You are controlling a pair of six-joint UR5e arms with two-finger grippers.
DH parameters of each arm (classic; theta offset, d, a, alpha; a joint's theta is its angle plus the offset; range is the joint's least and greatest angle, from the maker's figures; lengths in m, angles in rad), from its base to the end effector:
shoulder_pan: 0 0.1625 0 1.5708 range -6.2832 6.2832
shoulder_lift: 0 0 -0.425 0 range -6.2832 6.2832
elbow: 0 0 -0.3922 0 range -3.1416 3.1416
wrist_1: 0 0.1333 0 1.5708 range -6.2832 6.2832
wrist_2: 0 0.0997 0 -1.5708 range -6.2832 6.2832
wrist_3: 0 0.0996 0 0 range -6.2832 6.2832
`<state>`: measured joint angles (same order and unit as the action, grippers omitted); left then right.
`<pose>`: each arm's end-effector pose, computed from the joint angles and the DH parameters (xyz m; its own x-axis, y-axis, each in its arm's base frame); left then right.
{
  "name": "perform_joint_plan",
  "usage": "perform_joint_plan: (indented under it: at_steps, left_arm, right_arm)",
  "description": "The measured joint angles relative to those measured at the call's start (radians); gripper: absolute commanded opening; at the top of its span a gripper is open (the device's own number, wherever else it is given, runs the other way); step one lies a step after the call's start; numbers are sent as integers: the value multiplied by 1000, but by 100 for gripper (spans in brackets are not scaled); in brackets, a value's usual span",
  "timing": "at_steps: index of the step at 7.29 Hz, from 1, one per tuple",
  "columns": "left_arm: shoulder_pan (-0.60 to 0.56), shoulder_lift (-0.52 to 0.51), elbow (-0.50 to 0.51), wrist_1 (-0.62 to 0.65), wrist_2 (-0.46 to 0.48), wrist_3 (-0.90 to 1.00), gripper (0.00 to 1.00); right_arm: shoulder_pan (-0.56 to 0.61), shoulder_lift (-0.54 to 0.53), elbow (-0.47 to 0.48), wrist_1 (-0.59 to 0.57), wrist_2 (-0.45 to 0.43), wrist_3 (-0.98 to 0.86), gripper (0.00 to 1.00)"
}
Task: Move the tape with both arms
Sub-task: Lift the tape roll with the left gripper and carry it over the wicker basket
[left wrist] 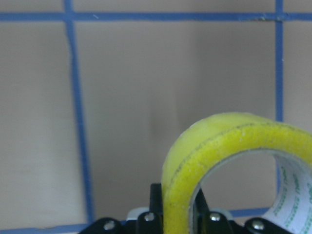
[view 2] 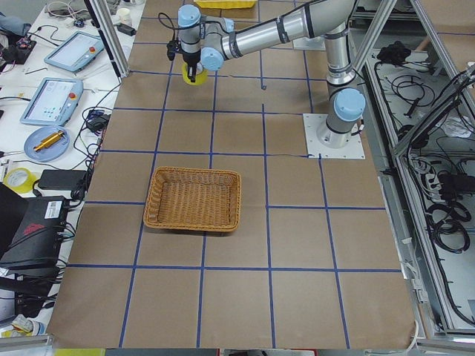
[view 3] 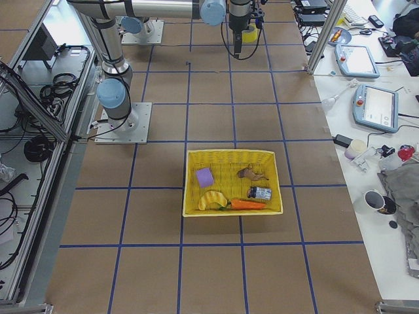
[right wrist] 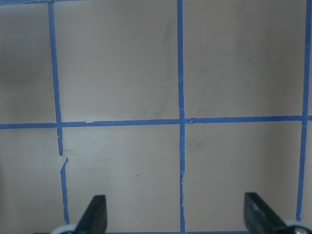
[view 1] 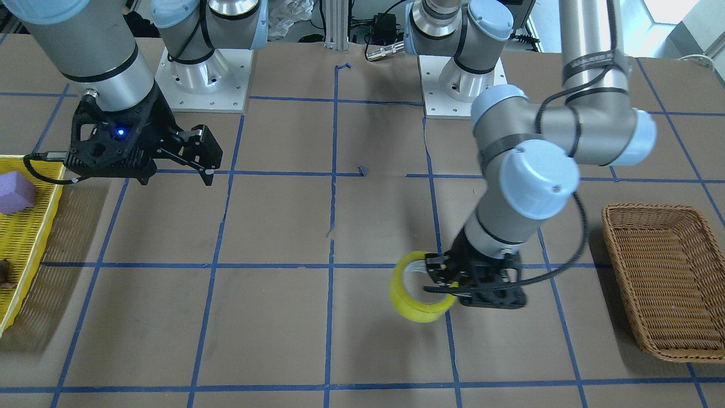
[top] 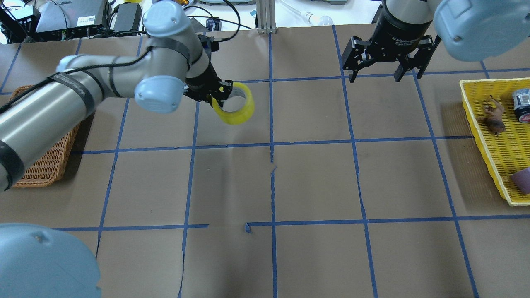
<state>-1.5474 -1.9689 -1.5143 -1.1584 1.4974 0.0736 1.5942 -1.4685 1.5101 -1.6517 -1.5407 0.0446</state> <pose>-0.1256 -0.6439 0.3308 -0.9962 0.0552 0.0677 0.0500 0.9959 -0.0759 0.1489 -0.5355 0.4734 -0.9993 0.0200 -0.0318 0.0212 0.9991 -0.0379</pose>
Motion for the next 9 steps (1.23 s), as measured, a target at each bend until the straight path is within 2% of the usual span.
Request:
perform_joint_plan:
  at_steps: [2,3,5,7,8,9]
  left_arm:
    - [227,19,69,-153,54,329,11]
    - [360,19,80,-181,62,536,11]
    - [563,-12,76,-110,61,848,12]
    - [701,-70,78,-36,49,1051,14]
    - [741,-108,77,9,27,1109,19]
    - [758,-138,77,39,10,1133,61]
  right_arm:
    - [-1,1,0,-1,1,-2,100]
    - [-2,1,0,1,-1,-5,100]
    - [-4,2,0,0,-2,-9,100]
    - [-4,0,0,-1,2,-10,100]
    - [-4,0,0,-1,3,-10,100]
    - [-4,-3,-1,-1,3,-10,100]
